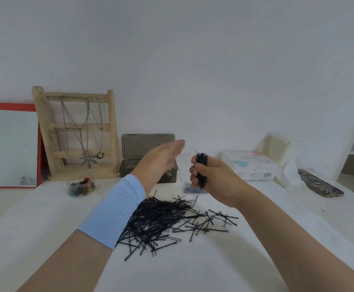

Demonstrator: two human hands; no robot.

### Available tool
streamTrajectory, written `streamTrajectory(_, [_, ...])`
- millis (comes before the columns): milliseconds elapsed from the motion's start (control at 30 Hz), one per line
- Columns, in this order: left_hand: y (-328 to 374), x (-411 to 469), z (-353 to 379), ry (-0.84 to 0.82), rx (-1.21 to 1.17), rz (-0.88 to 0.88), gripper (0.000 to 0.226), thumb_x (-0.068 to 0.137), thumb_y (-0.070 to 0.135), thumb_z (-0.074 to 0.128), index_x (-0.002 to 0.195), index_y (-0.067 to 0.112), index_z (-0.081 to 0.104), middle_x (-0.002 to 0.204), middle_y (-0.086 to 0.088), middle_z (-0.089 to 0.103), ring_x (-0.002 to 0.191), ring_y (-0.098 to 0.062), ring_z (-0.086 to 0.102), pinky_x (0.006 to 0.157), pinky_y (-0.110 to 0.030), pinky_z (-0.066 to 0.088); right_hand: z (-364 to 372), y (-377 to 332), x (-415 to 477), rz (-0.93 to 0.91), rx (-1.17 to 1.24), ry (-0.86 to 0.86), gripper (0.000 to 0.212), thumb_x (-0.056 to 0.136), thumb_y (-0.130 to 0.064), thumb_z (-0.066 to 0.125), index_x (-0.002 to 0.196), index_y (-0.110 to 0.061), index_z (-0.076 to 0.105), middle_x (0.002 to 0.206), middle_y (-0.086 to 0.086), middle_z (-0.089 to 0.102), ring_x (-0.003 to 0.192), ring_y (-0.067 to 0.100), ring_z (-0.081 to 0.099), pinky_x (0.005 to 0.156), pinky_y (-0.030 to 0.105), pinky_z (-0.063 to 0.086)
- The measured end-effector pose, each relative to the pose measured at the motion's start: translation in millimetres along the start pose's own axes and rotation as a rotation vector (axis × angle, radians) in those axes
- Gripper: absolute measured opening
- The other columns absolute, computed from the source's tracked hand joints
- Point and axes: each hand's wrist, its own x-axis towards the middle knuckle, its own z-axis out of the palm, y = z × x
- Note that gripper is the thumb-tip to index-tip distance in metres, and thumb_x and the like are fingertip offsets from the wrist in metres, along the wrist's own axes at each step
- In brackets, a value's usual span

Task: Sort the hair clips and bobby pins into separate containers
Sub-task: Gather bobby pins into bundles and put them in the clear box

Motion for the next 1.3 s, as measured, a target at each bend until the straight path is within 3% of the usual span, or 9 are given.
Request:
streamTrajectory(100, [-0.2, 3.2, 3.6, -0.076, 0.365, 0.110, 0.067, 0.071, 0.076, 0.042, 0.130, 0.047, 0.058, 0.128, 0.019, 0.061, 0.115, -0.006, 0.056, 0.101, -0.032, 0.041, -2.9, 1.7, 6.9, 0.090, -0.039, -0.067, 0.018, 0.102, 0.000, 0.040, 0.100, -0.011, 0.054, 0.072, 0.004, 0.051, 0.063, 0.019, 0.051, 0.059, 0.028, 0.038])
streamTrajectory(200, [-2.6, 12.1, 6.0, -0.105, 0.589, 0.185, 0.060, 0.083, 0.073, 0.030, 0.123, 0.043, 0.063, 0.107, -0.002, 0.069, 0.087, -0.012, 0.057, 0.093, -0.036, 0.048, -7.8, -3.9, 17.5, 0.161, -0.128, -0.105, 0.019, 0.103, 0.000, 0.039, 0.096, -0.011, 0.053, 0.072, 0.004, 0.050, 0.061, 0.016, 0.049, 0.055, 0.026, 0.035])
streamTrajectory(333, [-9.2, 40.5, -2.4, -0.026, 0.581, 0.240, 0.040, 0.104, 0.040, 0.037, 0.143, 0.036, 0.046, 0.145, 0.016, 0.048, 0.129, -0.002, 0.043, 0.102, -0.019, 0.027, -18.7, -15.9, 39.4, 0.141, -0.430, -0.037, 0.018, 0.100, 0.001, 0.039, 0.098, -0.011, 0.052, 0.070, 0.003, 0.049, 0.057, 0.014, 0.045, 0.053, 0.024, 0.033])
streamTrajectory(500, [-37.8, 63.2, -11.7, 0.038, 0.736, 0.165, 0.041, 0.105, 0.035, 0.034, 0.143, 0.032, 0.045, 0.146, 0.008, 0.049, 0.130, -0.012, 0.046, 0.098, -0.023, 0.030, -25.9, -19.9, 75.9, 0.100, -1.294, -0.080, 0.022, 0.100, -0.006, 0.039, 0.107, -0.013, 0.059, 0.091, 0.001, 0.055, 0.075, 0.013, 0.051, 0.060, 0.023, 0.037])
streamTrajectory(667, [-64.1, 63.1, -19.7, 0.025, 0.800, 0.106, 0.041, 0.104, 0.036, 0.035, 0.144, 0.034, 0.045, 0.142, 0.008, 0.053, 0.127, -0.012, 0.049, 0.097, -0.024, 0.034, -30.5, -5.7, 89.8, 0.263, -1.637, -0.340, 0.022, 0.096, -0.015, 0.054, 0.112, -0.018, 0.069, 0.101, 0.000, 0.067, 0.089, 0.022, 0.062, 0.074, 0.027, 0.052])
streamTrajectory(833, [-62.0, 65.0, -19.6, 0.010, 0.836, 0.128, 0.038, 0.102, 0.033, 0.040, 0.138, 0.035, 0.051, 0.136, 0.009, 0.057, 0.120, -0.010, 0.054, 0.100, -0.026, 0.039, -37.0, -5.5, 89.8, 0.273, -1.523, -0.311, 0.039, 0.089, -0.014, 0.059, 0.126, -0.023, 0.066, 0.112, -0.002, 0.072, 0.103, 0.020, 0.066, 0.092, 0.037, 0.054])
streamTrajectory(967, [-57.6, 68.4, -4.3, -0.138, 0.986, 0.095, 0.035, 0.102, 0.030, 0.038, 0.132, 0.031, 0.057, 0.129, 0.004, 0.061, 0.114, -0.019, 0.059, 0.092, -0.031, 0.044, -48.0, -3.9, 81.8, 0.270, -1.343, -0.265, 0.040, 0.096, -0.003, 0.048, 0.129, -0.018, 0.063, 0.112, -0.003, 0.074, 0.099, 0.009, 0.070, 0.078, 0.026, 0.055])
streamTrajectory(1133, [-66.9, 67.0, 2.9, -0.150, 1.106, 0.133, 0.039, 0.103, 0.028, 0.041, 0.142, 0.028, 0.049, 0.154, 0.010, 0.036, 0.141, -0.014, 0.031, 0.117, -0.032, 0.023, -54.0, -16.5, 59.0, 0.092, -1.220, -0.074, 0.028, 0.096, -0.010, 0.052, 0.104, -0.027, 0.072, 0.098, -0.010, 0.074, 0.086, 0.007, 0.070, 0.065, 0.016, 0.048])
streamTrajectory(1300, [-58.3, 50.4, 13.7, -0.025, 1.049, 0.358, 0.017, 0.096, 0.022, 0.050, 0.097, 0.034, 0.061, 0.100, 0.019, 0.048, 0.093, -0.005, 0.045, 0.086, -0.020, 0.036, -41.6, -33.8, 15.7, 0.202, -1.402, -0.193, 0.019, 0.090, -0.032, 0.058, 0.093, -0.025, 0.075, 0.086, -0.008, 0.073, 0.074, 0.010, 0.070, 0.066, 0.023, 0.052])
